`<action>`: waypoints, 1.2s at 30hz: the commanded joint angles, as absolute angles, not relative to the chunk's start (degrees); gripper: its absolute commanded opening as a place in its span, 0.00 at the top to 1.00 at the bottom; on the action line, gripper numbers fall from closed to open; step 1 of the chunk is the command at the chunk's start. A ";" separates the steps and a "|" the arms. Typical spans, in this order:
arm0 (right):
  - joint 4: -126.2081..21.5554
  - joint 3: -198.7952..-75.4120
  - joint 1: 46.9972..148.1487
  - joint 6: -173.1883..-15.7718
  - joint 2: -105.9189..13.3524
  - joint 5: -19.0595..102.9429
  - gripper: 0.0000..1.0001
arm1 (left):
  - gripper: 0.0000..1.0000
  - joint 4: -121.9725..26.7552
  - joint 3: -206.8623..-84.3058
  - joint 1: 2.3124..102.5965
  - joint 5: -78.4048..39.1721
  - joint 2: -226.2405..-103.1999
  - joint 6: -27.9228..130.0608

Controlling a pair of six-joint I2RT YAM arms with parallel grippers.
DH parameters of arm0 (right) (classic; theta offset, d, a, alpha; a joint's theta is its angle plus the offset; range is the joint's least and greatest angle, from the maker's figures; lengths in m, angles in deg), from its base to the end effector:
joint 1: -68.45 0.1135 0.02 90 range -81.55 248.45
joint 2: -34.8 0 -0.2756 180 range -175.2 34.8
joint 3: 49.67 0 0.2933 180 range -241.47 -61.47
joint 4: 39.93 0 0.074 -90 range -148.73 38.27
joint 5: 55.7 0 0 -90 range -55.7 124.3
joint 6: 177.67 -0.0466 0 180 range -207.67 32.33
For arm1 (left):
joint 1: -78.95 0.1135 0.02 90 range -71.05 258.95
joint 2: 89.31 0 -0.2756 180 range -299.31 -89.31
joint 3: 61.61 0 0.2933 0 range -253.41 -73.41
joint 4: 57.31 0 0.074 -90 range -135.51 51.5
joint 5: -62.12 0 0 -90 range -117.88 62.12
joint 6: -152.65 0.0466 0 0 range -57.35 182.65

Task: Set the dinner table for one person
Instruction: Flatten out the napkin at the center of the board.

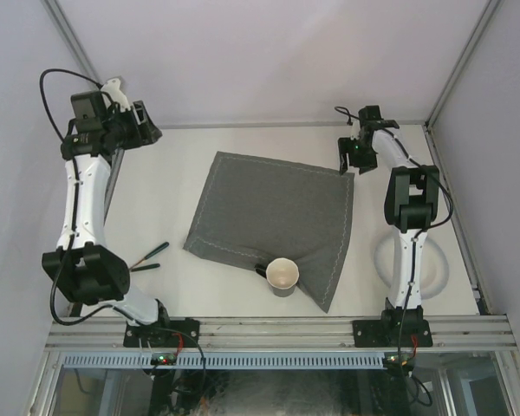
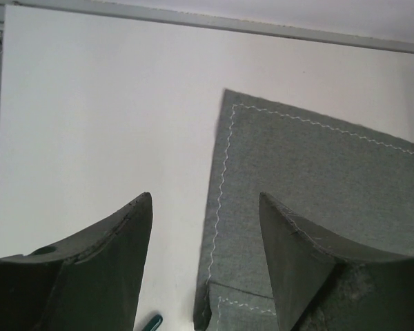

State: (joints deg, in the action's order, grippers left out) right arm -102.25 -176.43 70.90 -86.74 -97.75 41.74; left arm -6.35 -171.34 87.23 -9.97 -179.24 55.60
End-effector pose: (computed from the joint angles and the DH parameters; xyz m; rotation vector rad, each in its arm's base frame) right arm 0.5422 0.0292 0.1754 -0.1159 2.7534 0.1862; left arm 0.3948 0.0430 0.4272 -0.0948 2.0992 -0.3171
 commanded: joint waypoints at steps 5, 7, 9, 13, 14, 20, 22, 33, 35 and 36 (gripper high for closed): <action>-102.41 -176.51 69.51 -88.98 -97.96 43.81 0.41 | 0.32 -6.57 -167.07 89.67 -10.47 -171.01 58.09; -102.66 -176.60 69.52 -89.07 -98.09 43.86 0.41 | 0.33 -6.25 -166.41 89.89 -10.68 -169.63 58.57; -102.63 -176.45 69.46 -89.15 -98.18 43.80 0.40 | 0.32 -5.96 -166.07 90.11 -10.97 -168.34 59.20; -102.77 -176.78 69.56 -89.63 -98.63 44.74 0.40 | 0.32 -5.50 -166.14 90.46 -11.48 -166.48 59.91; -102.95 -177.09 69.69 -89.76 -99.04 45.06 0.40 | 0.32 -5.25 -166.15 90.47 -11.44 -166.32 59.95; -104.54 -178.83 70.41 -90.11 -101.02 46.83 0.44 | 0.31 -4.46 -166.48 90.56 -11.88 -165.55 60.36; -104.63 -178.97 70.47 -90.13 -101.33 47.08 0.45 | 0.31 -4.41 -166.49 90.56 -11.92 -165.20 60.36; -105.03 -179.96 70.12 -89.91 -102.64 48.10 0.96 | 0.31 -3.32 -167.61 90.64 -12.50 -164.90 60.80; -105.02 -180.28 70.05 -89.95 -102.88 47.86 1.00 | 0.31 -3.27 -167.72 90.65 -12.54 -164.90 60.74; -105.04 -180.56 70.05 -89.87 -103.03 47.77 1.00 | 0.31 -3.24 -167.73 90.67 -12.51 -164.90 60.65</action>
